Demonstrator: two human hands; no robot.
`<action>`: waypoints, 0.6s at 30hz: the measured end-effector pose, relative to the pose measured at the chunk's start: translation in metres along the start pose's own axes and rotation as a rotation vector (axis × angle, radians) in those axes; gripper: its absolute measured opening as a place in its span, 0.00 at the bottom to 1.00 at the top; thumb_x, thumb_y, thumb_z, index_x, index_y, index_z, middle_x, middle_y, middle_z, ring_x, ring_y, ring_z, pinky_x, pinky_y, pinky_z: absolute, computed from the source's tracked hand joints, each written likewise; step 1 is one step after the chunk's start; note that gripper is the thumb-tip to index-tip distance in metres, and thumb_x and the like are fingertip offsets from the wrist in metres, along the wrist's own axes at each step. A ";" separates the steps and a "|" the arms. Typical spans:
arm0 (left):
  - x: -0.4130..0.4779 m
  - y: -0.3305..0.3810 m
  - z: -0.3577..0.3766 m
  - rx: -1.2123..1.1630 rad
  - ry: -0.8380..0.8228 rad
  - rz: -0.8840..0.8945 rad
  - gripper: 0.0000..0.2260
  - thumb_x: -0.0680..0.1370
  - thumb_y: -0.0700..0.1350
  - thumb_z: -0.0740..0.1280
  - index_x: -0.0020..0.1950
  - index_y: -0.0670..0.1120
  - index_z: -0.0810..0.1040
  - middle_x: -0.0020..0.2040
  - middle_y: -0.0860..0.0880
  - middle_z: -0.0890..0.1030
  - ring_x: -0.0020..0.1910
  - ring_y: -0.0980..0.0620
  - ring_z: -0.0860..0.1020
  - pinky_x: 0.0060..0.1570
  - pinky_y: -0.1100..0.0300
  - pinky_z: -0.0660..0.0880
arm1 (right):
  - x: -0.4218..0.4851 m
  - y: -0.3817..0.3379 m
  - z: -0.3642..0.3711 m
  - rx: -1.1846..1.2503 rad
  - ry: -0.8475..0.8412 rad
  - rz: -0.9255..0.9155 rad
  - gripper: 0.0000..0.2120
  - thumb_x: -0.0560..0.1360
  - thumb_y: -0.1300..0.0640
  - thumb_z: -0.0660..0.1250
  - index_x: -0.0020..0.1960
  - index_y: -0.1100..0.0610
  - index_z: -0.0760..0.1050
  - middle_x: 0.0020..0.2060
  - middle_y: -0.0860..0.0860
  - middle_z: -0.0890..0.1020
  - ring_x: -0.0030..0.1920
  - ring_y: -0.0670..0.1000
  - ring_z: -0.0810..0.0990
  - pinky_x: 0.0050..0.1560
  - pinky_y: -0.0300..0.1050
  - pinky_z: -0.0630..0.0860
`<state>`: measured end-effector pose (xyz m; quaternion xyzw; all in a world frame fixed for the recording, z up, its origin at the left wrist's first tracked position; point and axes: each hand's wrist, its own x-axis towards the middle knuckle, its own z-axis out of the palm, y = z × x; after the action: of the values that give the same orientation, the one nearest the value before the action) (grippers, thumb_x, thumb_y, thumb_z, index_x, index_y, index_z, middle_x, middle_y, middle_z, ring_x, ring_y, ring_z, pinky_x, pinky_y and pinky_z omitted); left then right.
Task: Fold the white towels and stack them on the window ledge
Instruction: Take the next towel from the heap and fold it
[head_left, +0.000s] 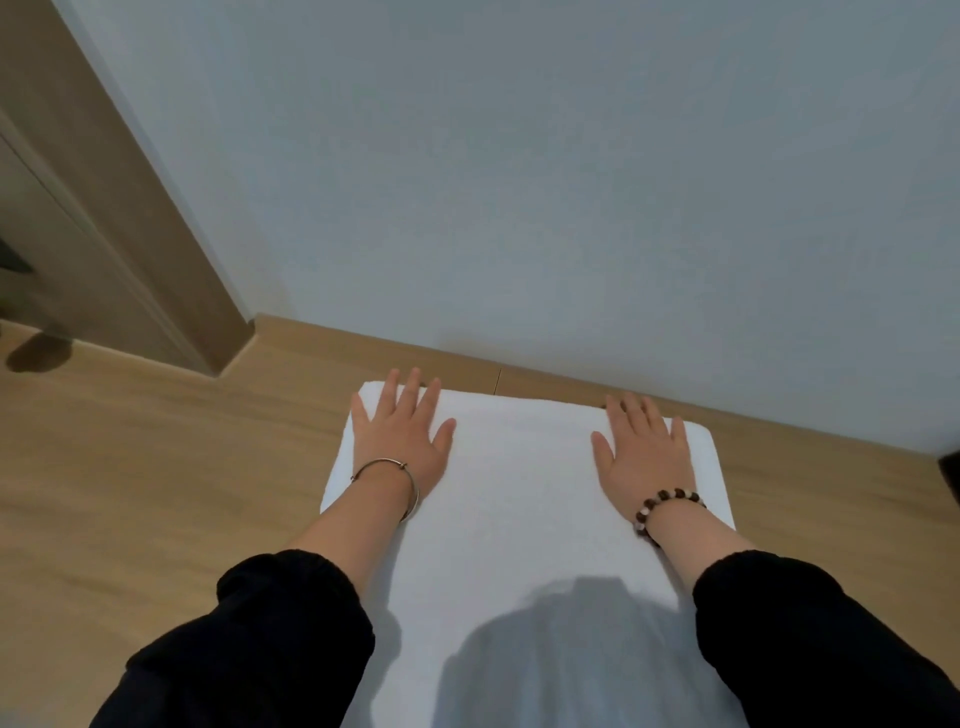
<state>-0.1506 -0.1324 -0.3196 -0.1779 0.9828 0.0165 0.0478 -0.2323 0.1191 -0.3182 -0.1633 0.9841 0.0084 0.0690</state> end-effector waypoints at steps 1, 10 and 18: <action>0.001 -0.001 0.000 -0.005 0.001 -0.023 0.26 0.81 0.58 0.41 0.78 0.55 0.42 0.78 0.54 0.42 0.76 0.50 0.38 0.72 0.39 0.42 | -0.001 0.001 0.000 -0.005 -0.003 0.007 0.28 0.81 0.44 0.39 0.78 0.52 0.45 0.78 0.50 0.49 0.77 0.51 0.45 0.75 0.54 0.42; 0.007 -0.001 -0.002 0.026 -0.007 -0.002 0.25 0.81 0.56 0.40 0.77 0.54 0.39 0.78 0.53 0.41 0.76 0.48 0.38 0.72 0.38 0.44 | -0.012 -0.029 -0.003 0.026 0.048 -0.182 0.26 0.81 0.53 0.45 0.78 0.53 0.46 0.77 0.54 0.46 0.77 0.55 0.44 0.74 0.58 0.43; -0.018 0.050 -0.033 -0.096 -0.188 -0.077 0.29 0.82 0.54 0.50 0.78 0.50 0.41 0.78 0.50 0.37 0.75 0.44 0.34 0.68 0.31 0.42 | -0.036 -0.045 0.005 0.091 -0.020 -0.288 0.32 0.75 0.46 0.38 0.77 0.52 0.52 0.77 0.49 0.52 0.76 0.48 0.51 0.75 0.48 0.48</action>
<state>-0.1547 -0.0808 -0.2840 -0.2151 0.9645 0.0781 0.1320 -0.1831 0.0881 -0.3174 -0.2992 0.9492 -0.0446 0.0869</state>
